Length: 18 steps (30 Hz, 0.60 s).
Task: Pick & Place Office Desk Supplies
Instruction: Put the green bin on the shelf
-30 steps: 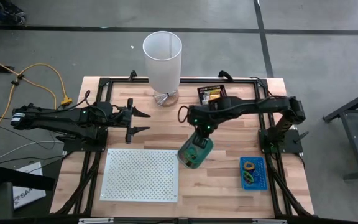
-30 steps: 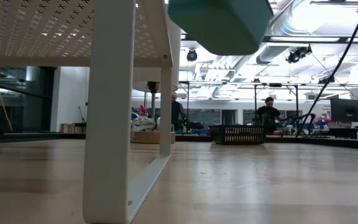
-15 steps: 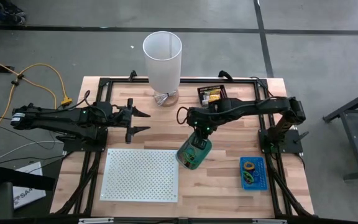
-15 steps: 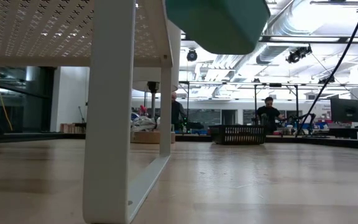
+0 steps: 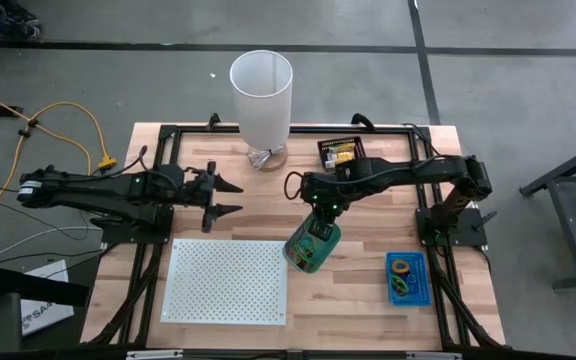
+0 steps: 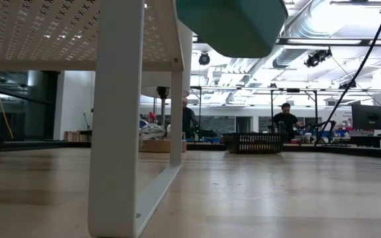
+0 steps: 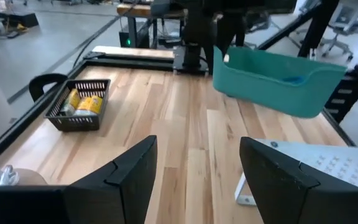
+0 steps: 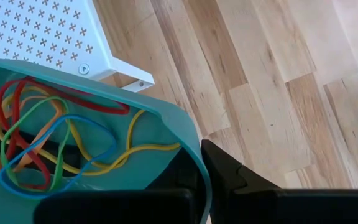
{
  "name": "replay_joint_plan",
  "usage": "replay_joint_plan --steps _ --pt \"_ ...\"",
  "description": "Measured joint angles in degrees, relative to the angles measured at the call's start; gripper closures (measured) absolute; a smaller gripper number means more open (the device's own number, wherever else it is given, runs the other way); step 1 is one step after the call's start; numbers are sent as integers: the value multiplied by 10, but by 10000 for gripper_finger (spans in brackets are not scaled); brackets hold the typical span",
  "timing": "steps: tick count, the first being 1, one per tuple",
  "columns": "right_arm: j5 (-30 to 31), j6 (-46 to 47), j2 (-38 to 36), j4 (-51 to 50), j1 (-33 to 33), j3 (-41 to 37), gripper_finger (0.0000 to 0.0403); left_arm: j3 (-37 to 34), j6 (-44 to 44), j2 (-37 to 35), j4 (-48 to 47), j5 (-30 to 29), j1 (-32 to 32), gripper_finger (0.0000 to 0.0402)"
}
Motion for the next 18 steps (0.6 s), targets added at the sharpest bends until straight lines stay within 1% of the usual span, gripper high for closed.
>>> replay_joint_plan --steps 6,9,13,16,18 --pt "0 0 0 0 0 0 399 0 14 22 2 1 -2 181" --pt "0 0 0 0 0 0 399 0 -4 32 4 29 -7 181" --pt "0 0 0 0 0 0 399 7 -15 49 4 91 -21 181" --pt "0 0 0 0 0 0 399 30 -30 65 5 94 -43 181" --pt "0 0 0 0 0 0 399 54 -25 82 -1 90 -62 181"
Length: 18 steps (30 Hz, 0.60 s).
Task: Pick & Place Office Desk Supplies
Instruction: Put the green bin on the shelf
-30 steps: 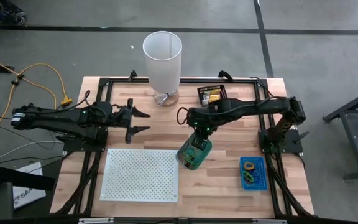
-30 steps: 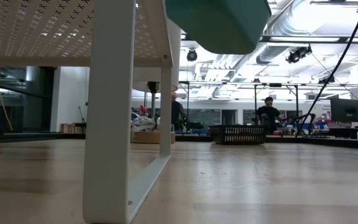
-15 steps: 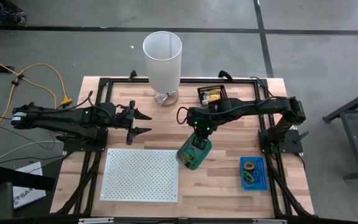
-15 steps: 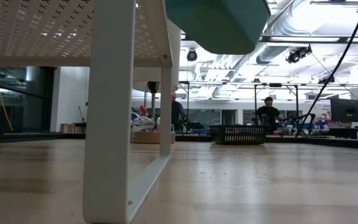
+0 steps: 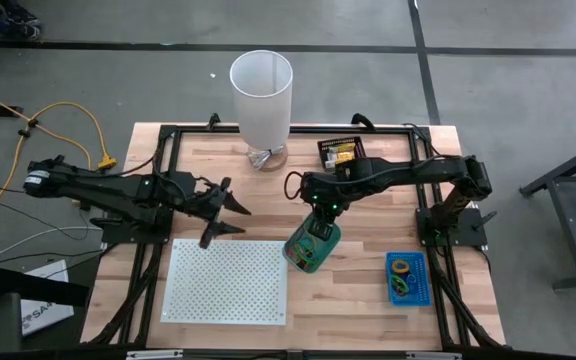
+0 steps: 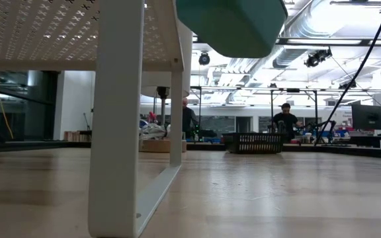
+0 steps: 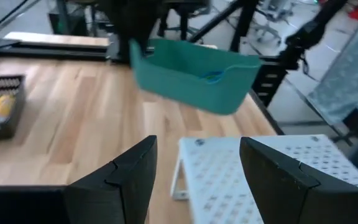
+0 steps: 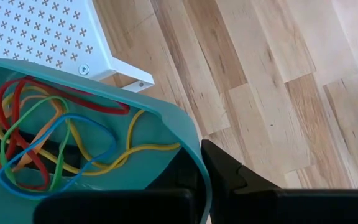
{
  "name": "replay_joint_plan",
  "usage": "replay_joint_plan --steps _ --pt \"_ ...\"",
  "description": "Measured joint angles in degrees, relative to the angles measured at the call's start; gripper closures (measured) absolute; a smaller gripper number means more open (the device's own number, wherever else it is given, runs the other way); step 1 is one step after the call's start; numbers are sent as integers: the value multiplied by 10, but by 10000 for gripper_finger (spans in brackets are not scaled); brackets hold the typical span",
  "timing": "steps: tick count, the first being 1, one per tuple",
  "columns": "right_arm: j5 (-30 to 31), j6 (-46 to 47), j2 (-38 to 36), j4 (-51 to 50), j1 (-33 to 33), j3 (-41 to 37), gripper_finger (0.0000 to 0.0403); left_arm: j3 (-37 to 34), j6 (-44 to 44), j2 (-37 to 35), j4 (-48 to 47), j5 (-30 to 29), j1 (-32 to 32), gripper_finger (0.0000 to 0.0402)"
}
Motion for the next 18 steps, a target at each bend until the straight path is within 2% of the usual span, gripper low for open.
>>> replay_joint_plan --steps 3,7,12,18 --pt "0 0 0 0 0 0 399 54 17 32 -40 -19 -35 181" --pt "0 0 0 0 0 0 399 133 40 91 -116 -71 -81 181" --pt "0 -4 0 0 0 0 399 227 61 165 -173 -70 -120 181" --pt "0 -4 0 0 0 0 399 344 80 246 -291 -72 -139 181"
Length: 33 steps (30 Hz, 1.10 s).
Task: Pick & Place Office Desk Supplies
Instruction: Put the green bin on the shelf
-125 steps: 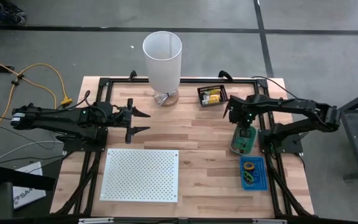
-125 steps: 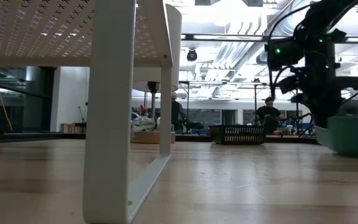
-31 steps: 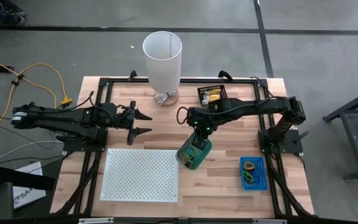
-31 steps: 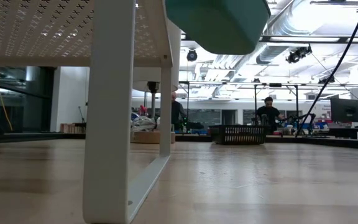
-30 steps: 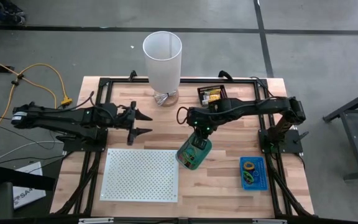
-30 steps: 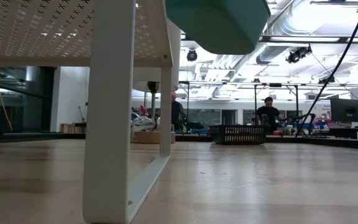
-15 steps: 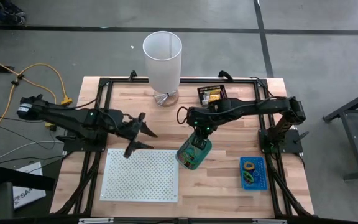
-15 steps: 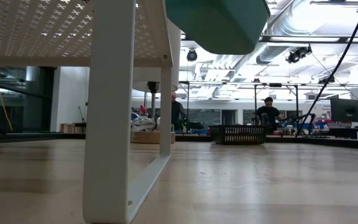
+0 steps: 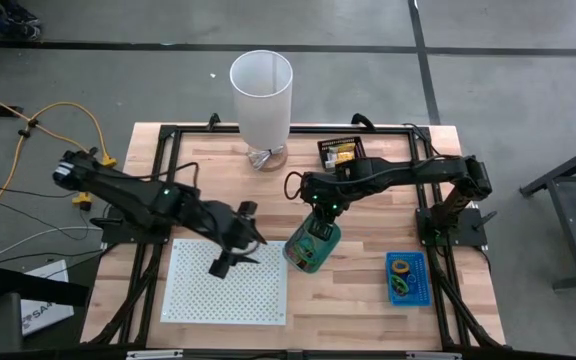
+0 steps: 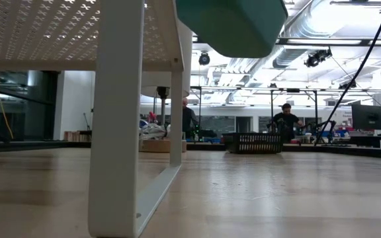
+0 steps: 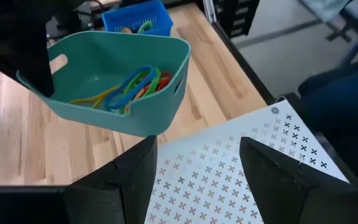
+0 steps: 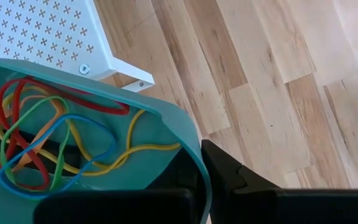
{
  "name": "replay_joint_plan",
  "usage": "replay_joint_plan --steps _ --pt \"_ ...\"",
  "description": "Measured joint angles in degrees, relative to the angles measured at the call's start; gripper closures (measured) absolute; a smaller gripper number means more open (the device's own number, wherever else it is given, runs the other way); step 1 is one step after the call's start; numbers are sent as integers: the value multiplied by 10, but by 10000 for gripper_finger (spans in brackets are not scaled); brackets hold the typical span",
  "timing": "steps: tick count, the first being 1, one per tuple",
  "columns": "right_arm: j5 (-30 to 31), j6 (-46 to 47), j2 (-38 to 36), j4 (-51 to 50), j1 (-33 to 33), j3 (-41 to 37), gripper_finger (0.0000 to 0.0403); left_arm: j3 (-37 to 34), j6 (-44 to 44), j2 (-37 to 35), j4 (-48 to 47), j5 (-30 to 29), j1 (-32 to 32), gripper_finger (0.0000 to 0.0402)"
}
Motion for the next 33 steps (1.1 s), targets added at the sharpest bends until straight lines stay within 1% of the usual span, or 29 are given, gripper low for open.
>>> replay_joint_plan --steps 2,5,9,13,23,29,33 --pt "-4 0 0 -1 0 0 399 36 1 22 -29 1 -2 181" --pt "-27 0 0 -4 0 0 399 82 14 48 -70 1 -7 181" --pt "-35 -7 0 -8 0 0 399 124 30 76 -103 12 -7 181" --pt "-29 -29 0 -10 1 0 399 131 49 95 -101 37 -6 181" --pt "-27 -31 0 -15 10 0 399 139 96 122 -83 29 -13 181" --pt "-28 -31 0 -15 17 0 399 172 102 122 -114 30 -14 187" --pt "-11 -30 0 -15 24 0 399 180 102 126 -120 24 -14 198"
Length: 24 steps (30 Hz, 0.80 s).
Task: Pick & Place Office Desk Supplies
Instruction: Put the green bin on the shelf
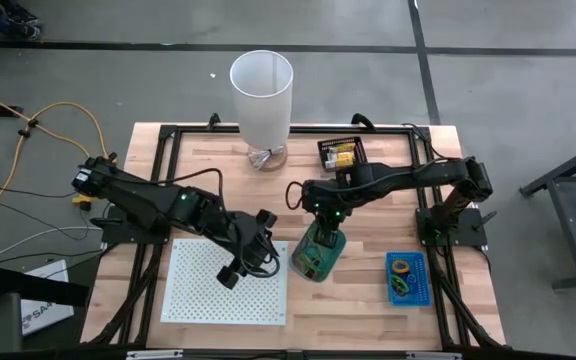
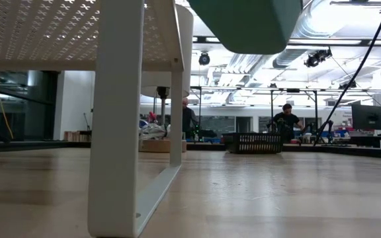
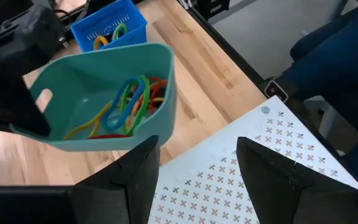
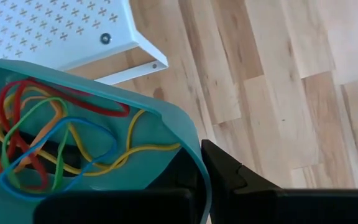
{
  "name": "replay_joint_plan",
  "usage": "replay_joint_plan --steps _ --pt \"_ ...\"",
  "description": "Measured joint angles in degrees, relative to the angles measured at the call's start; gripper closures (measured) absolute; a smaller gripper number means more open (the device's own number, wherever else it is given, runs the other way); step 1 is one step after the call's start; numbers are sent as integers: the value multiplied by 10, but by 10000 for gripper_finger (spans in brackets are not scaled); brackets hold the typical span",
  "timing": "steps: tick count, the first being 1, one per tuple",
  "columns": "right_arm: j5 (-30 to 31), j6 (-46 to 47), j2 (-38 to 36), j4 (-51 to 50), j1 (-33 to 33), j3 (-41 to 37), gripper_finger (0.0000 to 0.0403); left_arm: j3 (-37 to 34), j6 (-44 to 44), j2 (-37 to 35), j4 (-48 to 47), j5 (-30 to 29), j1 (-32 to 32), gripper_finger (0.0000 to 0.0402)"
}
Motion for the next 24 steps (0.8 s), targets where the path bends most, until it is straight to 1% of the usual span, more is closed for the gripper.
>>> replay_joint_plan --steps 5,8,12,17,24 --pt "2 0 0 0 1 0 399 23 -5 22 -11 -11 -4 204" --pt "12 1 0 1 3 0 399 60 -11 50 -54 -15 -4 205" --pt "12 2 0 1 3 0 399 127 -13 101 -118 -20 -10 205" --pt "12 3 0 11 4 -4 399 189 -4 155 -161 -31 -11 205" --pt "6 6 0 25 4 -42 399 204 9 166 -168 -55 -12 205"
